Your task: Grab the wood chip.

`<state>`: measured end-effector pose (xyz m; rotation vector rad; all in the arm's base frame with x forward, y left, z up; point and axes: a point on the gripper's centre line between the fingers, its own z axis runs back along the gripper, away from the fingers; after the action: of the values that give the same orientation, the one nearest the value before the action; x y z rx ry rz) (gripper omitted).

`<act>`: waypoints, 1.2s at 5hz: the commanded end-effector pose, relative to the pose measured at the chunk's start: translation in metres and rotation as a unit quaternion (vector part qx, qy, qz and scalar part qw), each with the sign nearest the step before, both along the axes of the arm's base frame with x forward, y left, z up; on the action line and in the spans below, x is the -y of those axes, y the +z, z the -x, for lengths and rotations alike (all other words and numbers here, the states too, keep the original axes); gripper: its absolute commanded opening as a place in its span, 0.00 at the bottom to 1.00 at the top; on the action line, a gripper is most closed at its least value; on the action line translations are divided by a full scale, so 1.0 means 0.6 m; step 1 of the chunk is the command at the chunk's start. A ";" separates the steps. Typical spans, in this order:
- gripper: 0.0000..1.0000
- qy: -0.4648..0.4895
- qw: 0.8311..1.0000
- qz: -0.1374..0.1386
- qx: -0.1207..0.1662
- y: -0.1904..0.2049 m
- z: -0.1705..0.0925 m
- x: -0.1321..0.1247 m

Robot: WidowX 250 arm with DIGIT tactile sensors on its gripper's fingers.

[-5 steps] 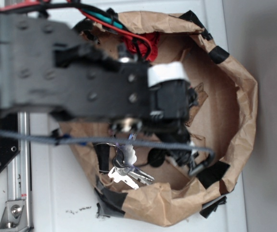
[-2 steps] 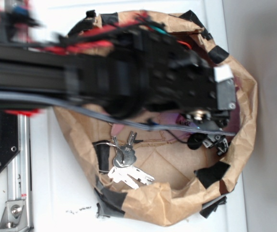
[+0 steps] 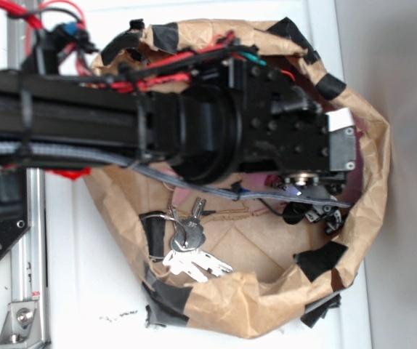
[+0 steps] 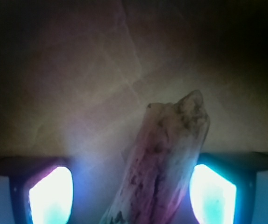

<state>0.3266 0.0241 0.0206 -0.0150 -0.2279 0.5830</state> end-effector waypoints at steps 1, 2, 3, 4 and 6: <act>0.00 -0.003 1.000 0.011 0.019 0.013 0.015 -0.028; 0.00 -0.001 1.000 0.005 0.016 0.015 0.008 -0.033; 0.00 -0.070 0.995 -0.053 0.035 0.056 0.001 -0.032; 0.00 -0.150 0.986 -0.063 0.042 0.140 0.002 -0.034; 0.00 -0.274 0.958 -0.087 0.019 0.243 -0.013 0.012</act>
<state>0.3226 0.0137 0.1467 0.0773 -0.2421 0.0140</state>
